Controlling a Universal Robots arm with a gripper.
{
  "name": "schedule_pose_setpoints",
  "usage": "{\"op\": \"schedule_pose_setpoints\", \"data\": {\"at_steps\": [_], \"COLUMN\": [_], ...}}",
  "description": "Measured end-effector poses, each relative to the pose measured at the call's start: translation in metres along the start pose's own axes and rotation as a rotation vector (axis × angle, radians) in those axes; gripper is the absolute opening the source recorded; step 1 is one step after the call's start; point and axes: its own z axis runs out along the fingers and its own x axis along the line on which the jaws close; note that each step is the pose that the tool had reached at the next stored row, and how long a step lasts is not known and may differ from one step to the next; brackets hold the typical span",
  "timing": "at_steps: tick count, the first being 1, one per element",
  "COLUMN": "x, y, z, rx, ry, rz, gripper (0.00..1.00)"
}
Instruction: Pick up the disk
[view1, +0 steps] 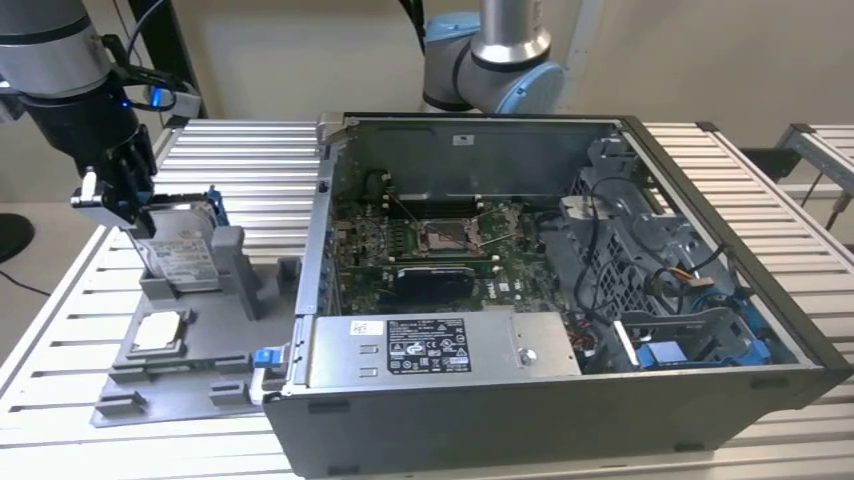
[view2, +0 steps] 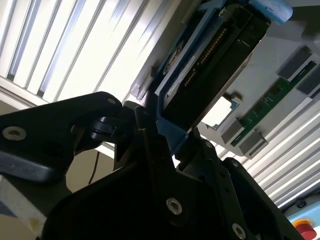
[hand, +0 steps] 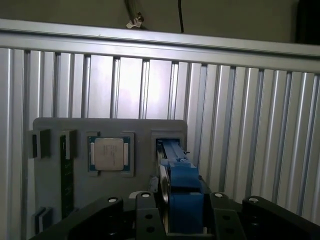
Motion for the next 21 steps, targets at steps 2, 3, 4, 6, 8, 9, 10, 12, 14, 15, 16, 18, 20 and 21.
{"op": "schedule_pose_setpoints", "data": {"at_steps": [2,3,4,6,8,9,10,12,14,15,16,18,20,21], "x": [-0.0001,-0.0001,-0.0001,0.0,0.0,0.0,0.0,0.0,0.0001,0.0001,0.0001,0.0,0.0,0.0], "y": [0.0,0.0,0.0,0.0,0.0,0.0,0.0,0.0,0.0,0.0,0.0,0.0,0.0,0.0], "z": [0.0,0.0,0.0,0.0,0.0,0.0,0.0001,0.0001,0.0001,0.0001,0.0,0.0,0.0,0.0], "rx": [0.0004,0.0004,0.0004,0.0004,0.0004,0.0004,0.0005,0.0001,-0.0004,-0.0005,-0.0006,-0.0007,-0.0007,-0.0007], "ry": [-0.0065,-0.0066,-0.0066,-0.0067,-0.0067,-0.0067,-0.0068,-0.0002,0.0094,0.0099,0.0103,0.011,0.0118,0.0119], "rz": [0.0,0.0,0.0,0.0,0.0,0.0,0.0,0.0,0.0,0.0,0.0,0.0,0.0,0.0], "gripper": [0.0,0.0,0.0,0.0,0.0,0.0,0.0,0.0,0.0,0.0,0.0,0.0,0.0,0.0]}}
